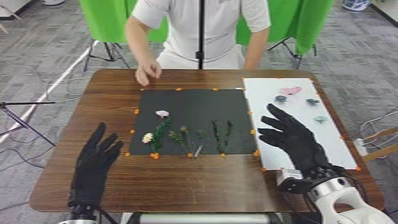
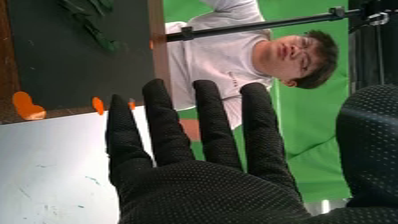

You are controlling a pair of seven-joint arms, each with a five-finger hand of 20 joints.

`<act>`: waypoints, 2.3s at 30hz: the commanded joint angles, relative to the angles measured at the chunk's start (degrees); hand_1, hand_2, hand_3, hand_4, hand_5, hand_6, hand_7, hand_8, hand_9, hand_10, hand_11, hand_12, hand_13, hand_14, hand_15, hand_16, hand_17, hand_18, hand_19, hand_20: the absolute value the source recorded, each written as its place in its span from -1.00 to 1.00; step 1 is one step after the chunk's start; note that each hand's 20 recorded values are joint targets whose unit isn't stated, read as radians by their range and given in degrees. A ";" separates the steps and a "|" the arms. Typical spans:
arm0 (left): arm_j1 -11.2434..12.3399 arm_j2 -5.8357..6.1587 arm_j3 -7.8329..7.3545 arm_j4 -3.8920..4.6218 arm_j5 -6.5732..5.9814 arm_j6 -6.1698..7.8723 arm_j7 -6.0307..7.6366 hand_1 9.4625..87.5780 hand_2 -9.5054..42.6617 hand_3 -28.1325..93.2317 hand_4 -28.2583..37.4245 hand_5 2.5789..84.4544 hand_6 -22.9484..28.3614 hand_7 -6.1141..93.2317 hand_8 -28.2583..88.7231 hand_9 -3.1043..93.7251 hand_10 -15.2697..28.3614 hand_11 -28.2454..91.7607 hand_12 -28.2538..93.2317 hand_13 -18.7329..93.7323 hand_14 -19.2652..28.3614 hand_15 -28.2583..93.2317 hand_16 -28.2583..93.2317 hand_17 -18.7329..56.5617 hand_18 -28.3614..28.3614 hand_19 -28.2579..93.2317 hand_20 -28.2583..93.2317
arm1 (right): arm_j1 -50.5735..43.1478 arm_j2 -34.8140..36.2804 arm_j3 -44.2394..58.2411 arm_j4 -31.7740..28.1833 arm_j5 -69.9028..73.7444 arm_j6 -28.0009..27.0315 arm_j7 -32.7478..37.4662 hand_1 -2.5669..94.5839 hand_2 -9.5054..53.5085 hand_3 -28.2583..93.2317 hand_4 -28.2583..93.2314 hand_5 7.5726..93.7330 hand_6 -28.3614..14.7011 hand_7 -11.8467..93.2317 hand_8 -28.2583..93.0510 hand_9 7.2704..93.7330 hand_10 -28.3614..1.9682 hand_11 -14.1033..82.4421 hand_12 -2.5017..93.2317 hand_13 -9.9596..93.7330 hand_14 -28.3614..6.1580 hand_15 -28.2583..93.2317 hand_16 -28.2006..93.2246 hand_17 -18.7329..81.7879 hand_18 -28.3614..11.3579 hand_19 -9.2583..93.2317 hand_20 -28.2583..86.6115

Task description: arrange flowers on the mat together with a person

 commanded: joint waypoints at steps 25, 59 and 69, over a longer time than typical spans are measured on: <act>-0.38 1.50 1.59 0.03 -0.45 1.11 0.37 -0.69 -0.47 0.75 -1.00 -0.47 -0.14 -0.64 -0.69 -0.38 0.28 -0.36 -0.33 -0.29 0.56 -0.16 -0.56 -0.81 0.82 0.17 -0.46 | 20.46 27.47 -5.55 11.11 -55.44 13.63 36.42 -0.43 -0.60 0.64 -0.91 -0.26 0.43 -0.52 -0.69 -0.16 -0.14 -0.39 -0.59 0.06 -0.26 0.38 -0.31 -0.42 -0.81 0.20 -0.04; -1.58 1.85 2.44 0.48 -0.75 0.92 1.01 -0.68 -0.46 0.75 -1.00 -0.46 -0.12 -0.63 -0.69 -0.38 0.28 -0.36 -0.34 -0.29 0.56 -0.15 -0.56 -0.82 0.82 0.17 -0.47 | 44.24 32.90 -38.62 31.78 -70.08 6.96 39.88 0.26 -0.97 0.45 -1.00 0.59 0.68 -0.30 -0.60 0.85 0.63 -0.51 -0.21 0.56 0.60 0.20 -0.01 -0.19 -0.43 0.32 0.01; -0.41 2.49 1.25 -0.62 -1.06 1.91 1.84 -0.68 -0.46 0.75 -1.00 -0.46 -0.12 -0.63 -0.69 -0.38 0.29 -0.35 -0.34 -0.29 0.57 -0.15 -0.56 -0.82 0.82 0.17 -0.47 | 44.19 32.13 -36.54 24.22 -75.52 17.26 39.49 0.28 -1.00 0.47 -1.00 0.64 0.64 -0.32 -0.58 0.90 0.65 -0.49 -0.16 0.62 0.64 0.23 0.00 -0.20 -0.26 0.42 0.03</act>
